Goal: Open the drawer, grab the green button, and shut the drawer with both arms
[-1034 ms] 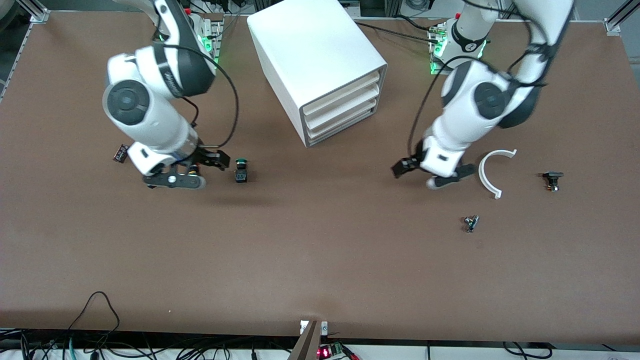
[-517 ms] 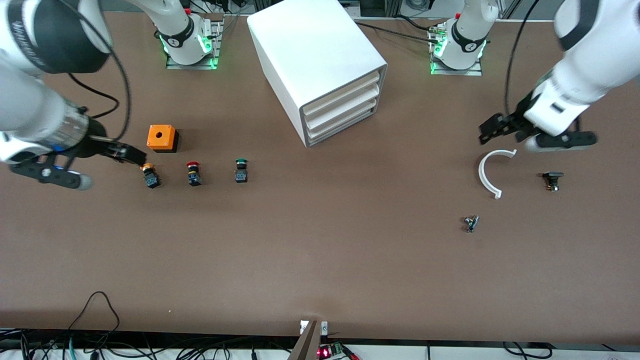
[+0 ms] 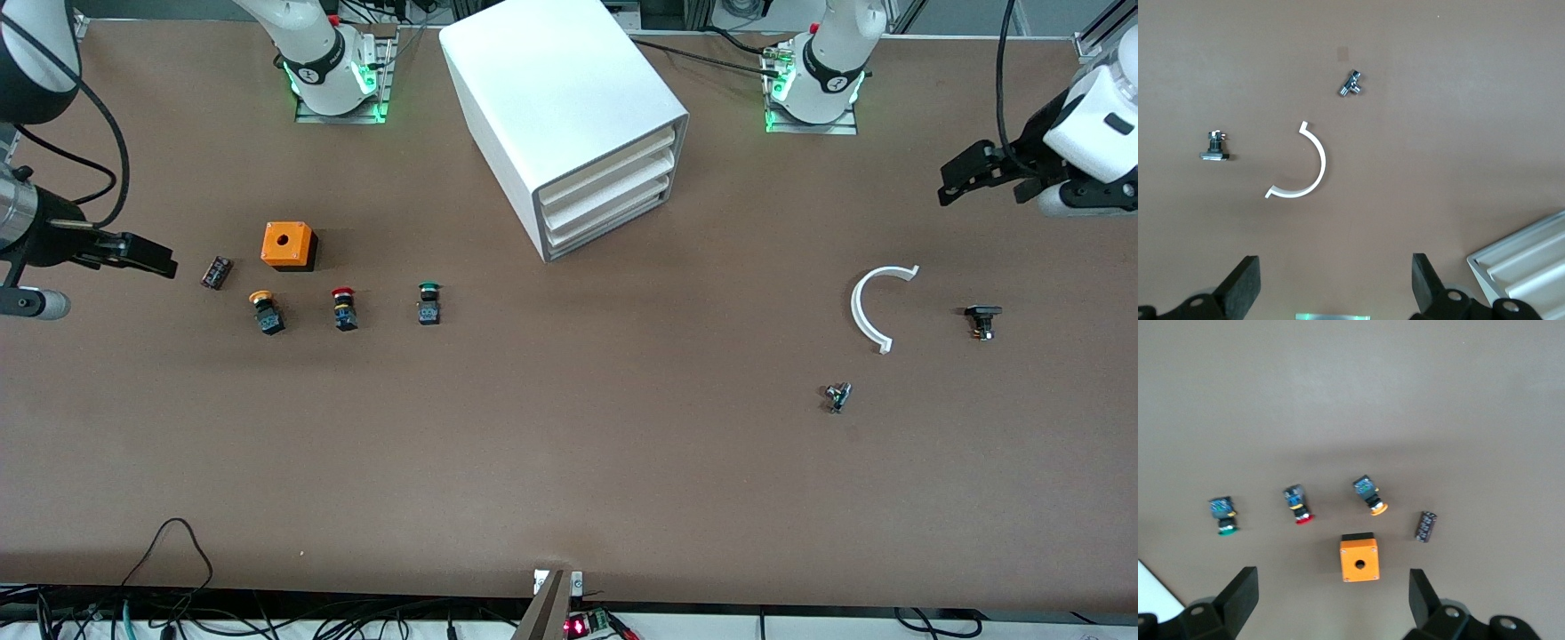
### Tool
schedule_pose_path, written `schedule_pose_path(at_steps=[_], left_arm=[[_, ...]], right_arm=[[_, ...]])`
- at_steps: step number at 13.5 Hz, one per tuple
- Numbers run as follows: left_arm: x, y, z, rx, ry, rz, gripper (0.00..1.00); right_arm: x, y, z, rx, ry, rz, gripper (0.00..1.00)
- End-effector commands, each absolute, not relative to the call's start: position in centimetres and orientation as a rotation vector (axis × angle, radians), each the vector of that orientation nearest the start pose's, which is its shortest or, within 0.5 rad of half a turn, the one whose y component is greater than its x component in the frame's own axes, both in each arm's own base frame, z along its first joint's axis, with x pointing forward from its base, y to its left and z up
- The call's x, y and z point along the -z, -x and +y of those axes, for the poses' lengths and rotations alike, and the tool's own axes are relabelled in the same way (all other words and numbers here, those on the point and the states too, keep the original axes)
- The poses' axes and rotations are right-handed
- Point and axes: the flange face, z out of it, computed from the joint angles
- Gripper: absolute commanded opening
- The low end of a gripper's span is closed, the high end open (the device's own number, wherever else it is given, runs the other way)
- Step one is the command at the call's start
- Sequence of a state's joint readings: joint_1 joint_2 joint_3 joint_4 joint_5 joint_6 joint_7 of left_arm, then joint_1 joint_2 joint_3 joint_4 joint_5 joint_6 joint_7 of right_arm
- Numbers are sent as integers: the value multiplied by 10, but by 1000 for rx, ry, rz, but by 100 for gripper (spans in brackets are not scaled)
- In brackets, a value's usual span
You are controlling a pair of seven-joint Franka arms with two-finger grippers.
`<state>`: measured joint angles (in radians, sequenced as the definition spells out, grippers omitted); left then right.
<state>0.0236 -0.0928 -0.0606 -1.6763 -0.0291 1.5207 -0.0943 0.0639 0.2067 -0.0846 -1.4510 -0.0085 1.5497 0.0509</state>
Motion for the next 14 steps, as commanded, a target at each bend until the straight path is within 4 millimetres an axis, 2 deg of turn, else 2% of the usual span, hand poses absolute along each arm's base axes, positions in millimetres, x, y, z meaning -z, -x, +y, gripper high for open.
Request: schedule_pose_path(at_steps=[1, 3, 4, 10, 14], left_arm=[[-626, -528, -25, -142, 3135, -41, 100], [-629, -536, -21, -128, 3141, -48, 100], [-627, -538, -23, -131, 3141, -38, 100], [-628, -540, -18, -121, 3145, 1, 100], [-628, -539, -22, -123, 3143, 15, 100]], right_arm=[[-562, -570, -12, -71, 3162, 33, 100], [-561, -547, -9, -29, 3161, 16, 100], [-561, -545, -9, -41, 3159, 16, 100], [-563, -549, -8, -17, 3160, 19, 100], [-580, -551, -9, 19, 3151, 77, 100]])
